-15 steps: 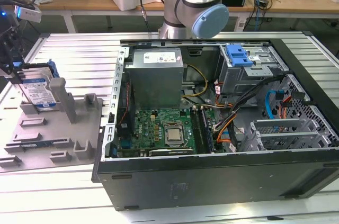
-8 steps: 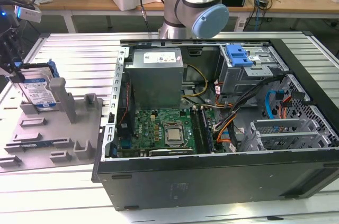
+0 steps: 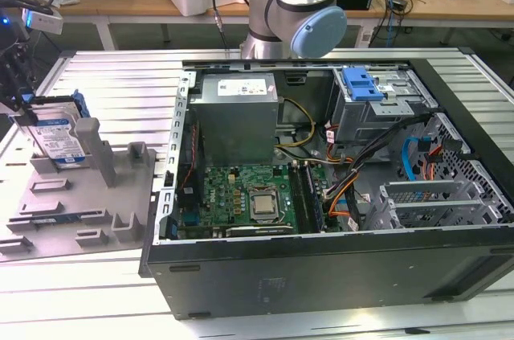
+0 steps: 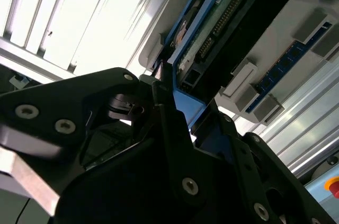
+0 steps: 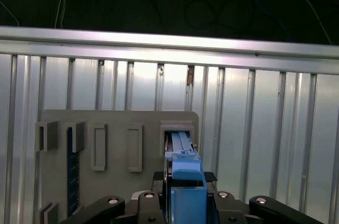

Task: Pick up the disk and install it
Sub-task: 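Pick up the disk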

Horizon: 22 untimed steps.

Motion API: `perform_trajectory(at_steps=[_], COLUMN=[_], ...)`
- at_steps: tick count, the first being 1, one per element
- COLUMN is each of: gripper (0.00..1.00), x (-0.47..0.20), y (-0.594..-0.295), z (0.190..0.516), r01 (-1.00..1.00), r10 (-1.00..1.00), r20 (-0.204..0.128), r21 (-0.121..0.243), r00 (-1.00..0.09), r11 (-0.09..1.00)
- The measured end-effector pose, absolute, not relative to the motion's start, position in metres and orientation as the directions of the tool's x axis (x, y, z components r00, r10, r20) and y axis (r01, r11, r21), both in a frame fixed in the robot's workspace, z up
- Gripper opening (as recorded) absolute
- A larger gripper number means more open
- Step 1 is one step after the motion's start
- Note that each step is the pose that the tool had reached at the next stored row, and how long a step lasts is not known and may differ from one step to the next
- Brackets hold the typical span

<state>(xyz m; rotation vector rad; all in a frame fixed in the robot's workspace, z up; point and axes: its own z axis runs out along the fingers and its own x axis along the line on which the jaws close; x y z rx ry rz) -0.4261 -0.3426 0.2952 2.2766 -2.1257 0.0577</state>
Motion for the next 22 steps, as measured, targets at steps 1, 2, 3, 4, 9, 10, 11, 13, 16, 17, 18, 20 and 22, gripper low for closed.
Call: perform_trajectory(at_steps=[1, 2, 3, 4, 9, 10, 11, 13, 16, 17, 18, 20, 22], gripper=[0.37, 0.37, 0.37, 0.37, 0.37, 0.37, 0.37, 0.37, 0.37, 0.37, 0.37, 0.37, 0.37], x=[-0.426, -0.426, -0.426, -0.426, -0.426, -0.426, -0.426, -0.426, -0.426, -0.426, -0.426, -0.426, -0.426], y=[-0.343, -0.343, -0.343, -0.343, -0.343, -0.343, -0.343, -0.343, -0.343, -0.343, -0.343, -0.343, -0.343], z=[0.295, 0.295, 0.295, 0.295, 0.298, 0.299, 0.3, 0.302, 0.306, 0.308, 0.309, 0.313, 0.315], r01=[-0.998, -0.998, -0.998, -0.998, -0.998, -0.998, -0.998, -0.998, -0.998, -0.998, -0.998, -0.998, -0.998], r10=[-0.997, -0.997, -0.997, -0.997, -0.997, -0.997, -0.997, -0.997, -0.997, -0.997, -0.997, -0.997, -0.997], r20=[0.045, 0.045, 0.045, 0.045, 0.045, 0.045, 0.045, 0.045, 0.045, 0.045, 0.045, 0.045, 0.045], r21=[-0.006, -0.006, -0.006, -0.006, -0.006, -0.006, -0.006, -0.006, -0.006, -0.006, -0.006, -0.006, -0.006], r00=[0.068, 0.068, 0.068, 0.068, 0.068, 0.068, 0.068, 0.068, 0.068, 0.068, 0.068, 0.068, 0.068], r11=[-0.069, -0.069, -0.069, -0.069, -0.069, -0.069, -0.069, -0.069, -0.069, -0.069, -0.069, -0.069, -0.069])
